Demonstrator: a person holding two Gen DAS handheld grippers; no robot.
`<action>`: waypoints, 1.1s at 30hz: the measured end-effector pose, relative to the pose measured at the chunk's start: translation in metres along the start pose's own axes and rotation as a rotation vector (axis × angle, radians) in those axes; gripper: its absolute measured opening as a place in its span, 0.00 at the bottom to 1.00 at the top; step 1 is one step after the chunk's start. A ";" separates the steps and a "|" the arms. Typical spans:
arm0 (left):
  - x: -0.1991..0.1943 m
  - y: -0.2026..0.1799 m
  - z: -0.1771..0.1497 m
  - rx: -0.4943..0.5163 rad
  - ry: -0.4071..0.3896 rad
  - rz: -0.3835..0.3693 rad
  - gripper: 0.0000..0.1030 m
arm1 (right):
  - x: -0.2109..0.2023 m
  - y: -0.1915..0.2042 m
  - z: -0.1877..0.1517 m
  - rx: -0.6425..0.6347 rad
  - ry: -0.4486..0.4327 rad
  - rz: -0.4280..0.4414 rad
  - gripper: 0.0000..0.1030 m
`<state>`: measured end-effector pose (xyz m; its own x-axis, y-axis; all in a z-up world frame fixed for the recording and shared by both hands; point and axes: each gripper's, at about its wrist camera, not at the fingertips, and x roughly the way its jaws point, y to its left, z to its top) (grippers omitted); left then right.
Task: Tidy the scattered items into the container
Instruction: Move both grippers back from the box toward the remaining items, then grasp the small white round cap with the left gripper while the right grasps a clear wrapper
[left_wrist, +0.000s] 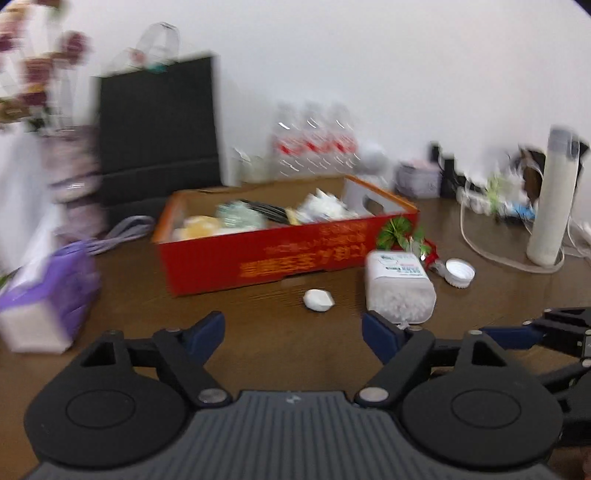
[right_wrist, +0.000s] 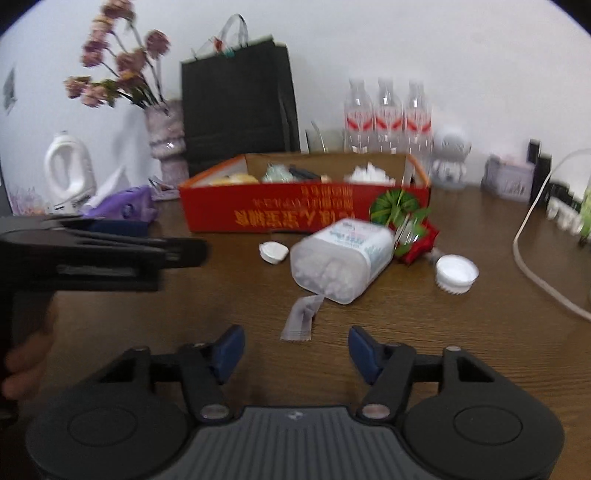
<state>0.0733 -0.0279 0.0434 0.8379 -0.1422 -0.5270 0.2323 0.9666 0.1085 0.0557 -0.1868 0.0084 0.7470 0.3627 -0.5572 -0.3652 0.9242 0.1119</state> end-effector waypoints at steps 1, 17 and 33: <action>0.014 -0.006 0.003 0.033 0.016 -0.003 0.76 | 0.006 -0.004 0.001 0.011 0.000 0.001 0.59; 0.094 0.001 0.012 -0.047 0.094 -0.113 0.41 | 0.039 -0.004 0.015 -0.031 0.043 -0.006 0.18; 0.011 0.003 -0.002 -0.066 -0.024 0.067 0.28 | 0.035 0.002 0.012 -0.053 0.019 0.024 0.09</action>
<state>0.0822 -0.0258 0.0368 0.8622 -0.0812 -0.4999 0.1432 0.9859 0.0868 0.0877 -0.1708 -0.0015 0.7274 0.3819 -0.5701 -0.4124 0.9073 0.0816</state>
